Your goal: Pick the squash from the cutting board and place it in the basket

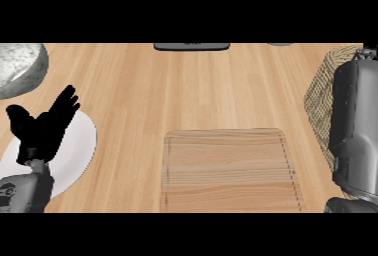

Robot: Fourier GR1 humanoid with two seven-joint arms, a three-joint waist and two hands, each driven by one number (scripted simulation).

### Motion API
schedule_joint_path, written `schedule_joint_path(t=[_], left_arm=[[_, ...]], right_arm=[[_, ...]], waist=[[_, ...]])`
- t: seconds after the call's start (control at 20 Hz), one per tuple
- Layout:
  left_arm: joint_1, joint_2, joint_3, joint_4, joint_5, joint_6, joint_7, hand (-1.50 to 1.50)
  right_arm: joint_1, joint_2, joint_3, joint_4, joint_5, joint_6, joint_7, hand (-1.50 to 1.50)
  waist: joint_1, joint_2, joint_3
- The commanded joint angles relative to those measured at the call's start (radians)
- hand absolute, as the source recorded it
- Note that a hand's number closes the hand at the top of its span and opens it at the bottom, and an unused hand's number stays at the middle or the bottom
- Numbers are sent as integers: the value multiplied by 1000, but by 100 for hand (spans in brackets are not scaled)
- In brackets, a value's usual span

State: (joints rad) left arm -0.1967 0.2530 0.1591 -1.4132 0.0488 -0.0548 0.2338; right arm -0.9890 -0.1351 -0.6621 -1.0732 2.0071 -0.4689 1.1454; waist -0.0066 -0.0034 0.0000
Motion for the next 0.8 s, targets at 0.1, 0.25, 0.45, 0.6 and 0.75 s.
schedule_joint_path(t=[0.1, 0.25, 0.45, 0.6, 0.75], left_arm=[[-32, 16, 21, 34, 22, -21, 15, 0], [0, 6, 13, 62, 1, -30, -62, 0], [-56, 4, 10, 38, -16, 13, 7, 0], [8, 4, 10, 17, -5, -14, -22, 0], [11, 8, 20, 7, 8, -17, -10, 0]], right_arm=[[86, 25, -66, -89, -15, -39, 131, -150], [127, 53, -30, -152, -49, -52, 76, -150], [138, 1, -23, -199, -143, -61, -23, -150], [147, 50, -38, -278, -56, -142, 61, -150], [169, 92, -67, -442, -49, -211, 62, -150]], waist=[[3, 4, 0], [5, 3, 0], [4, 2, 0], [11, 3, 0], [5, -3, 0]])
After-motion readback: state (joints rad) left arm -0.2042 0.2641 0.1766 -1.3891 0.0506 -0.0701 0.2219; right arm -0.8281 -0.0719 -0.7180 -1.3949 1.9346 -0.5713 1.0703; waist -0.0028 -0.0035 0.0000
